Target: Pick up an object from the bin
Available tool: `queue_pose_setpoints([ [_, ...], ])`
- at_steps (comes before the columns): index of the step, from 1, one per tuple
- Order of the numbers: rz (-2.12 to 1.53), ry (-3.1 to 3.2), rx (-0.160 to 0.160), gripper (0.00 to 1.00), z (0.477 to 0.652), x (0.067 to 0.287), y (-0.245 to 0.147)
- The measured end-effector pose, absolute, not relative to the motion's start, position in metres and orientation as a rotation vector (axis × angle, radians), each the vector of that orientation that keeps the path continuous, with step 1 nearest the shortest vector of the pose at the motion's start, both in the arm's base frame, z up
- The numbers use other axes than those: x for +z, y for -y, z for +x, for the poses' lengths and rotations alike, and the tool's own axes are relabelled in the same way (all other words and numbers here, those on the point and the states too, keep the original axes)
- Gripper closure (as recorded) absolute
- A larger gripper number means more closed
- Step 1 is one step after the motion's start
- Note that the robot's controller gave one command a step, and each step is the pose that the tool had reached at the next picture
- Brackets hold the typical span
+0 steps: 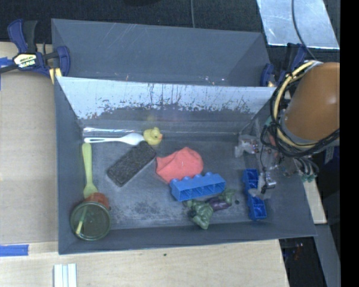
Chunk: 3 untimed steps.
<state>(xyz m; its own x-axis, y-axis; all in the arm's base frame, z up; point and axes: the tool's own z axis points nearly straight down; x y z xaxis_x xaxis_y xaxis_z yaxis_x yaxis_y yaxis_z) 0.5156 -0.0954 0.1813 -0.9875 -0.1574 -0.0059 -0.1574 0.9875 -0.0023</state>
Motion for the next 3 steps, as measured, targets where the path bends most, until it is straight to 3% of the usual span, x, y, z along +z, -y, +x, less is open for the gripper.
queue_pose_setpoints([
  [1, -0.586, -3.076, -0.007, 0.0, 0.497, 0.16, 0.049],
  [2, -0.761, -3.037, -0.008, 0.0, 0.492, 0.11, -0.015],
  [3, -1.125, -2.912, -0.011, 0.0, 0.493, 0.079, -0.017],
])
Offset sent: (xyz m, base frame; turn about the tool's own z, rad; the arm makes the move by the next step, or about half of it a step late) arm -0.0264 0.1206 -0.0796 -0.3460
